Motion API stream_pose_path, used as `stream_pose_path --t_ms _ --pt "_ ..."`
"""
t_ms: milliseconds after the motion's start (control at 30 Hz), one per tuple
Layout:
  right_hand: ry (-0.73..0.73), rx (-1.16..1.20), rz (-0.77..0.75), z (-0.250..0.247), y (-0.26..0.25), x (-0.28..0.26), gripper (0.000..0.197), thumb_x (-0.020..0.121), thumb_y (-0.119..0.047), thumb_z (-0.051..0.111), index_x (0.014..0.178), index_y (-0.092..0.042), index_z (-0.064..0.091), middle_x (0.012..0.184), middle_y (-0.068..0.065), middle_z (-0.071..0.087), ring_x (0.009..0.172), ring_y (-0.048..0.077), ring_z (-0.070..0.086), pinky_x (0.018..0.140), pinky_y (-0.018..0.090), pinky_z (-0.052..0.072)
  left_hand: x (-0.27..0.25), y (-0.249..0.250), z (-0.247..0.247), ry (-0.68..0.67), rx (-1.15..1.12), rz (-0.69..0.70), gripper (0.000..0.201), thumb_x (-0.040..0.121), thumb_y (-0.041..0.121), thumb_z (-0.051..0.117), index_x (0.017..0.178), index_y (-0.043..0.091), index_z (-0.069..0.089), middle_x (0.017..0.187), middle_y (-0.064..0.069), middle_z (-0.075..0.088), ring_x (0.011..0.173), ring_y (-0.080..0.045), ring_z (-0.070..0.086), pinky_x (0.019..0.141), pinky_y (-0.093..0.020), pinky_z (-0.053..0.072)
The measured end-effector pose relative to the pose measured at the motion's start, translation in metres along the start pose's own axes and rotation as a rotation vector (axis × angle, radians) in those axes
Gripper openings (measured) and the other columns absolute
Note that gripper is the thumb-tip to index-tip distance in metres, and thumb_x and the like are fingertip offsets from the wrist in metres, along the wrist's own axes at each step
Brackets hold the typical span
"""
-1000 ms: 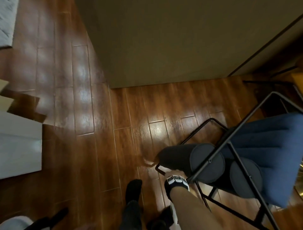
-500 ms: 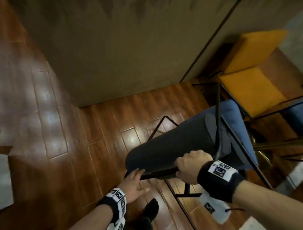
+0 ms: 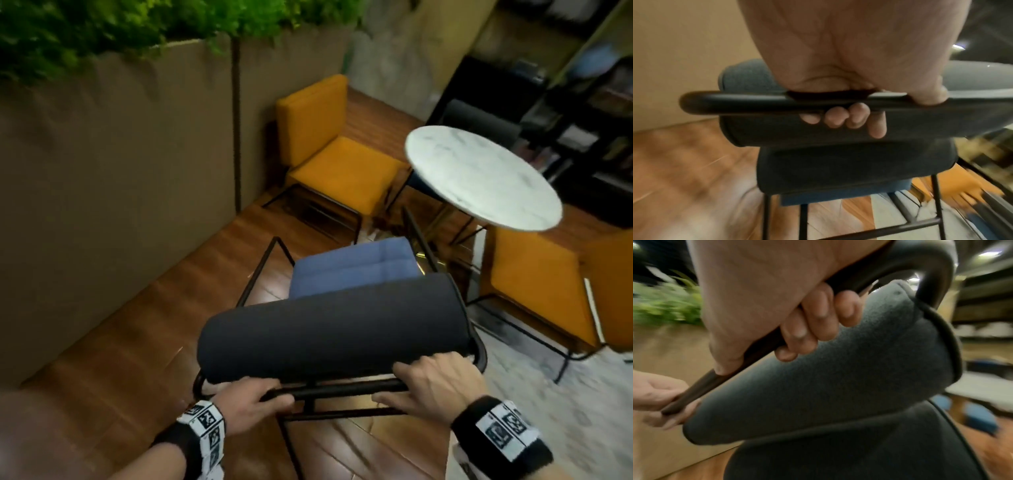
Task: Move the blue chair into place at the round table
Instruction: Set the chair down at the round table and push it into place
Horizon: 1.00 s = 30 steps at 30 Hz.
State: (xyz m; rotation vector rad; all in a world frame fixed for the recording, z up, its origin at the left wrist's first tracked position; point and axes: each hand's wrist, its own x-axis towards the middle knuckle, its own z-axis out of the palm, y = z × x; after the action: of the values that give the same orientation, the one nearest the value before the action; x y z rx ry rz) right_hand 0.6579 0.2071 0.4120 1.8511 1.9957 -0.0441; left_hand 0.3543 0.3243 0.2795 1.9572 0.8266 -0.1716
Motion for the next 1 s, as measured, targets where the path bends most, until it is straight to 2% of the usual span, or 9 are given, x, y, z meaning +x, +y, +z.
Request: stream_pose_path --t_ms 100,200,300,433,567,633,700,900,1000 --pt "-0.132 0.24 0.227 0.079 0.038 -0.054 0.083 0.07 -0.1 0.02 0.091 -0.03 0.059 0.094 -0.002 0.072 0.089 0.025 0.068 0.063 0.037 0.045 0.048 0.04 0.028 -0.033 0.311 0.039 0.074 0.08 0.091 0.021 0.096 0.029 0.059 0.096 0.007 0.068 0.092 -0.014 0.063 0.081 -0.035 0.051" --pt "-0.23 0.527 0.356 0.145 0.054 -0.097 0.097 0.061 -0.105 0.018 0.132 -0.049 0.051 0.149 -0.002 0.049 0.134 0.028 0.047 0.103 0.041 0.046 0.088 0.089 0.06 -0.048 0.59 0.129 0.087 0.074 0.093 0.008 0.092 0.022 0.056 0.1 -0.005 0.069 0.097 -0.031 0.063 0.083 -0.043 0.046" --pt "-0.234 0.649 0.469 0.185 0.076 -0.125 0.098 0.057 -0.107 0.014 0.128 -0.052 0.054 0.147 -0.007 0.05 0.133 0.025 0.049 0.105 0.04 0.046 0.121 0.138 0.078 -0.061 0.748 0.169 0.08 0.081 0.086 0.014 0.098 0.022 0.059 0.108 -0.008 0.069 0.104 -0.031 0.06 0.086 -0.044 0.04" --pt "-0.326 0.719 0.544 0.198 0.087 -0.141 0.084 0.068 -0.1 0.031 0.124 -0.043 0.056 0.143 -0.002 0.053 0.13 0.023 0.049 0.089 0.037 0.044 0.151 0.141 0.101 -0.183 0.775 0.081 0.105 0.058 0.096 -0.005 0.102 0.024 0.058 0.115 -0.008 0.065 0.111 -0.03 0.056 0.09 -0.044 0.039" --pt "-0.424 0.878 0.557 0.208 0.094 -0.152 0.046 0.069 -0.094 0.041 0.076 -0.05 0.05 0.136 0.003 0.058 0.125 0.025 0.052 0.081 0.036 0.038 0.166 0.143 0.136 -0.223 0.781 0.012 0.108 0.056 0.092 -0.003 0.11 0.022 0.058 0.122 -0.008 0.061 0.12 -0.029 0.051 0.099 -0.045 0.036" --pt "-0.414 0.931 0.547 0.232 0.089 -0.156 0.045 0.071 -0.095 0.043 0.089 -0.057 0.057 0.137 0.004 0.057 0.123 0.026 0.053 0.084 0.035 0.041 0.167 0.138 0.153 -0.244 0.789 -0.034 0.105 0.059 0.091 -0.002 0.114 0.023 0.057 0.126 -0.006 0.061 0.124 -0.026 0.049 0.1 -0.044 0.036" --pt "-0.394 0.92 0.57 0.26 0.082 -0.159 0.082 0.064 -0.101 0.035 0.113 -0.042 0.064 0.14 0.006 0.054 0.125 0.029 0.051 0.093 0.038 0.044 0.168 0.13 0.173 -0.231 0.789 -0.089 0.094 0.073 0.089 0.005 0.122 0.024 0.053 0.133 -0.004 0.057 0.128 -0.024 0.046 0.102 -0.045 0.035" --pt "-0.488 0.921 0.644 0.323 0.062 -0.164 0.114 0.053 -0.104 0.005 0.116 -0.029 0.062 0.134 0.01 0.058 0.122 0.032 0.053 0.1 0.044 0.043 0.169 0.113 0.225 -0.244 0.803 -0.21 0.068 0.093 0.072 0.025 0.14 0.025 0.041 0.145 -0.001 0.046 0.138 -0.024 0.034 0.114 -0.052 0.021" --pt "-0.469 0.901 0.667 0.326 0.055 -0.169 0.087 0.078 -0.092 0.017 0.114 -0.028 0.063 0.122 0.005 0.065 0.115 0.028 0.056 0.096 0.043 0.043 0.169 0.109 0.234 -0.256 0.845 -0.214 0.063 0.096 0.068 0.024 0.141 0.027 0.04 0.144 -0.001 0.046 0.137 -0.026 0.034 0.115 -0.057 0.017"
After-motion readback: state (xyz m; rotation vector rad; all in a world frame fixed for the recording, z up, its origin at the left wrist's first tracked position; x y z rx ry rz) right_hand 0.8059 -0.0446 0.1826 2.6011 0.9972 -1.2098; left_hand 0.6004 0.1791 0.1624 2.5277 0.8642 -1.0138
